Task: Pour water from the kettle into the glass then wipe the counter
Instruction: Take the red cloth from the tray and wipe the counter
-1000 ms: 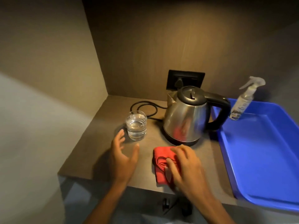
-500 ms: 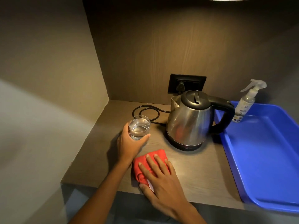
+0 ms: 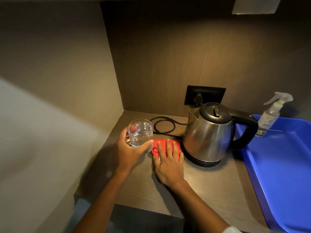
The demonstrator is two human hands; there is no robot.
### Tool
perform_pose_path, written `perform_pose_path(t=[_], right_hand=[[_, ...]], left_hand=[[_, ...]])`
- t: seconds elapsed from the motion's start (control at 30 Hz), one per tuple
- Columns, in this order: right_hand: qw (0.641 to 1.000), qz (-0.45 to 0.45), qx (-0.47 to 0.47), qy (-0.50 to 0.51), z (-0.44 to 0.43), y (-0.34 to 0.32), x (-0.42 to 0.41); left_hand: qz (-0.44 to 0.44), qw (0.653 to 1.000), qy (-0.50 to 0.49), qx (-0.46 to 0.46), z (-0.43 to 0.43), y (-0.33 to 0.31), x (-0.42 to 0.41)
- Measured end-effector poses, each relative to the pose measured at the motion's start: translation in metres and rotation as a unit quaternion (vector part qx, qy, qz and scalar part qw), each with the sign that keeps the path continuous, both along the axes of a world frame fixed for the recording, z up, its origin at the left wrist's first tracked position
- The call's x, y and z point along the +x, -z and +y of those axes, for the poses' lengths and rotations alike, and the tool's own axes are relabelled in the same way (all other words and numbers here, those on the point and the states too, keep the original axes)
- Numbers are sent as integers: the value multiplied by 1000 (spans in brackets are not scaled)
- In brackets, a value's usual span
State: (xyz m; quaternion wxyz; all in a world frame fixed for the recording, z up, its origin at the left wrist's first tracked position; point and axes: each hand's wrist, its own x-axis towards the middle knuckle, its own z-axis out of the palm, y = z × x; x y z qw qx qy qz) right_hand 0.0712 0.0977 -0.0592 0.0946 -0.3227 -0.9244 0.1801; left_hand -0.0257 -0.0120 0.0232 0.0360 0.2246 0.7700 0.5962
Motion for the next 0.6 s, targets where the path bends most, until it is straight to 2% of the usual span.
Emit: perform_pose_path(t=[0.1,0.23,0.3,0.37,0.47,0.6], right_hand=[[1000,-22,-3,-13,12,-7,-32],[983,-50,16,-174,7,-15,-47],[965,-41,28,-256,-1,-14,-38],[954,-22,42,-297,-5,-12,-19],[954,-18,42,-297,-6,-9,16],[972,-30,36,-229,-10,-12,60]], left_hand=[[23,1000,-7,-9,-13,-6,-4],[46,999,-17,-22,-27,-8,-3],[46,998,-20,-22,-30,-8,-1],[51,998,-25,-31,-29,-8,1],[45,998,-25,-31,-24,-7,5],[28,999,-14,-22,-14,-1,10]])
